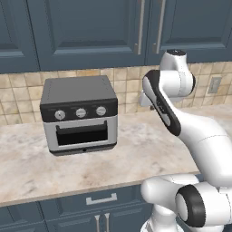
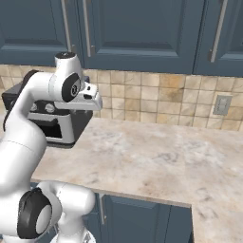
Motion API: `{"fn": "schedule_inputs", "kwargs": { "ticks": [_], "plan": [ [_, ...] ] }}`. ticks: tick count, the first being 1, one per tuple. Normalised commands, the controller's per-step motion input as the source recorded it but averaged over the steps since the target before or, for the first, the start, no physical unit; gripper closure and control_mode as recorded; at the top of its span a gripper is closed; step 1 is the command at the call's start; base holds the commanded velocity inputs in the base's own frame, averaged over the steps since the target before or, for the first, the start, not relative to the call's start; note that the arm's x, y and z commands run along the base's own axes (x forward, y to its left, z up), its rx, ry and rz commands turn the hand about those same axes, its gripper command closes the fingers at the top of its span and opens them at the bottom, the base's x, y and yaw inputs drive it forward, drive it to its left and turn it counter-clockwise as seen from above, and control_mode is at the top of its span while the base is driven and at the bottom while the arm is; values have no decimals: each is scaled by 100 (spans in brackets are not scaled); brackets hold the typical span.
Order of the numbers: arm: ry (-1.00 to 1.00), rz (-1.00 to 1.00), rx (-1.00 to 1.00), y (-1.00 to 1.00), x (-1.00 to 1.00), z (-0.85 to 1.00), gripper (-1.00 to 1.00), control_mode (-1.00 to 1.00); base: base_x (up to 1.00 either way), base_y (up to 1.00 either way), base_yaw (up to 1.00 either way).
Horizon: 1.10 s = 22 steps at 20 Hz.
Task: Move the mustard and ketchup from the cabinet to the dining counter.
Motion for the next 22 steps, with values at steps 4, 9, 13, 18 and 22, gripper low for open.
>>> {"fn": "schedule_inputs", "kwargs": {
  "ticks": [4, 9, 13, 18, 22],
  "plan": [
    [0, 1, 0, 0, -9, 0, -100, -100, 0, 0, 0],
    [-31, -1, -1, 14, -18, 1, -100, -100, 0, 0, 0],
    [-40, -18, 0, 9, -9, 14, -100, -100, 0, 0, 0],
    [-27, -17, 0, 2, -8, 31, -100, -100, 0, 0, 0],
    [-10, -8, 2, 0, -3, 40, -100, -100, 0, 0, 0]
  ]
}}
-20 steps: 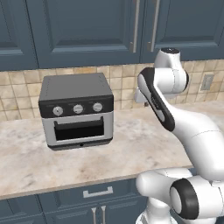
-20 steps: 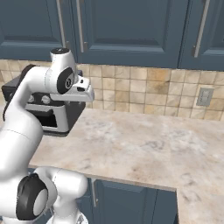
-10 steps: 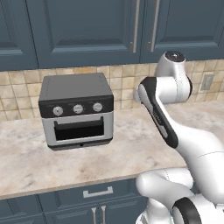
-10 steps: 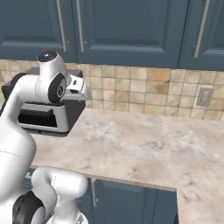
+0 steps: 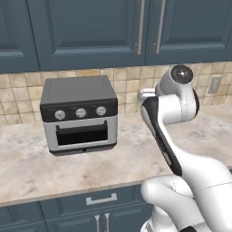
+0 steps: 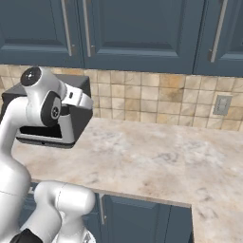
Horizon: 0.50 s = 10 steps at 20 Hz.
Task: Move the mustard and ketchup from the cabinet to the dining counter.
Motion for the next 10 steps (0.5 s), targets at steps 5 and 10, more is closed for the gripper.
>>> {"fn": "schedule_inputs", "kwargs": {
  "ticks": [5, 10],
  "plan": [
    [8, -4, 0, -1, 0, 46, -100, -100, 0, 0, 0],
    [6, 0, 0, -1, 0, 49, -100, -100, 0, 0, 0]
  ]
}}
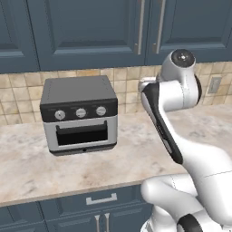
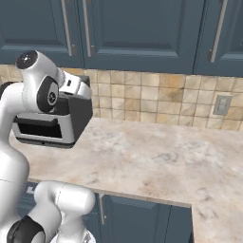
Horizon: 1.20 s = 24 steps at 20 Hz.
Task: Move the mustard and ketchup from the cabinet to the dining counter.
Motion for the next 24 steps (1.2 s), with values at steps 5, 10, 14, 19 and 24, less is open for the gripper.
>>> {"fn": "schedule_inputs", "kwargs": {
  "ticks": [5, 10, 14, 19, 24],
  "plan": [
    [0, 1, 0, -5, -2, 44, -100, -100, 0, 0, 0],
    [-10, 3, -3, -3, -6, 29, -100, -100, 0, 0, 0],
    [-18, 2, -7, -6, -3, 26, -100, -100, 0, 0, 0],
    [-21, 1, -4, -7, 0, 22, -100, -100, 0, 0, 0],
    [-13, 1, 0, -10, 0, 31, -100, -100, 0, 0, 0]
  ]
}}
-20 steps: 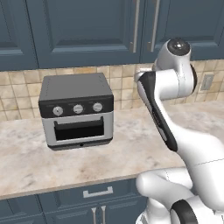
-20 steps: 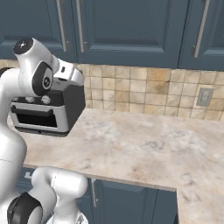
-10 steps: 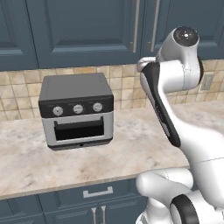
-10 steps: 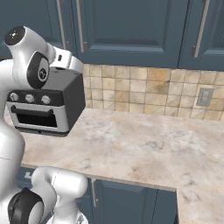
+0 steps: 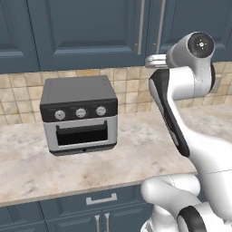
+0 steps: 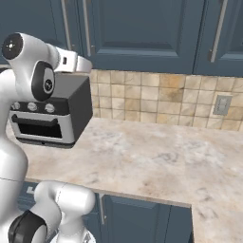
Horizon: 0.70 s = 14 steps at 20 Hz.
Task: Move the mustard and ketchup from the cabinet to the dining counter.
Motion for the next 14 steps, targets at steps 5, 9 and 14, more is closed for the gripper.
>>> {"fn": "schedule_inputs", "kwargs": {
  "ticks": [5, 9, 14],
  "plan": [
    [-5, 1, 0, -6, 0, 42, -100, -100, 0, 0, 0],
    [-8, 6, 0, -8, 9, 37, -100, -100, 0, 0, 0],
    [-6, 9, 0, -14, 15, 32, -100, -100, 0, 0, 0]
  ]
}}
